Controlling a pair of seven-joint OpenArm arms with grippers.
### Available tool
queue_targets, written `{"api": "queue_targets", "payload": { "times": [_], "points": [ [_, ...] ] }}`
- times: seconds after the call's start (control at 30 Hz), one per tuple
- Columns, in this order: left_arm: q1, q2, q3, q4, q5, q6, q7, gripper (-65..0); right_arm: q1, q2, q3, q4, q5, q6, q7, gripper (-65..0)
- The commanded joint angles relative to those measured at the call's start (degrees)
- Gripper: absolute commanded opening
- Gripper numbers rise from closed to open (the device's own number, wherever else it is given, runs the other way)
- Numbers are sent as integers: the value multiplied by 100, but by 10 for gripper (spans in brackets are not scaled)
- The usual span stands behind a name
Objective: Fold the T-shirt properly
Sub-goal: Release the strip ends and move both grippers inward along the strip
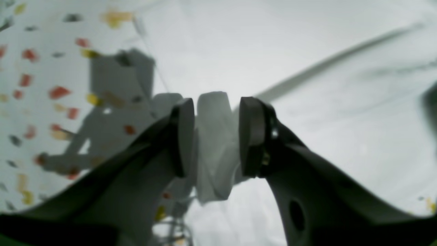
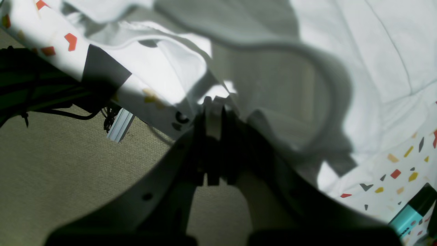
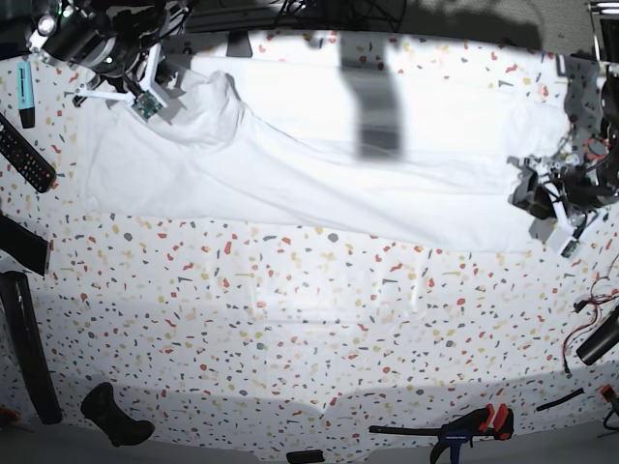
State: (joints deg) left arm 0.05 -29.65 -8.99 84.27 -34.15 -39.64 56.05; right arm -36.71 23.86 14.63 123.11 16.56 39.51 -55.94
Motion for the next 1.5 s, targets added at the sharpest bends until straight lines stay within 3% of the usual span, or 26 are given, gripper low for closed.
{"api": "queue_targets", "payload": {
  "times": [0.0,0.33,0.6,0.7,0.73,0.77,0.87,0.97,1.2,1.47],
  "points": [
    [-4,-138,-50,103,-83,-36,17,-433,-28,94,39,105,-7,49,52,-650],
    [769,-592,-50,101,-278,-36,-229,-433,-28,380,39,105,-162,49,50,-650],
    [866,-592,-50,101,-295,-36,-334,-433,-28,374,39,105,-114,49,66,-650],
    [866,-592,-50,101,-295,-36,-337,-433,-28,374,39,105,118,49,46,-650],
    [866,-592,-50,101,-295,-36,-337,-433,-28,374,39,105,245,49,48,-601],
    [866,-592,-50,101,-295,-36,-337,-433,-28,374,39,105,402,49,50,-595],
    [866,-592,-50,101,-295,-36,-337,-433,11,374,39,105,1038,49,168,-650],
    [866,-592,-50,101,-297,-36,-337,-433,297,369,39,105,1379,49,326,-650],
    [863,-592,-50,101,-297,-36,-337,-433,1349,356,39,101,1419,35,321,-650],
    [866,-592,-50,101,-295,-36,-334,-433,1751,356,39,-114,1344,-452,308,-650]
  ]
}}
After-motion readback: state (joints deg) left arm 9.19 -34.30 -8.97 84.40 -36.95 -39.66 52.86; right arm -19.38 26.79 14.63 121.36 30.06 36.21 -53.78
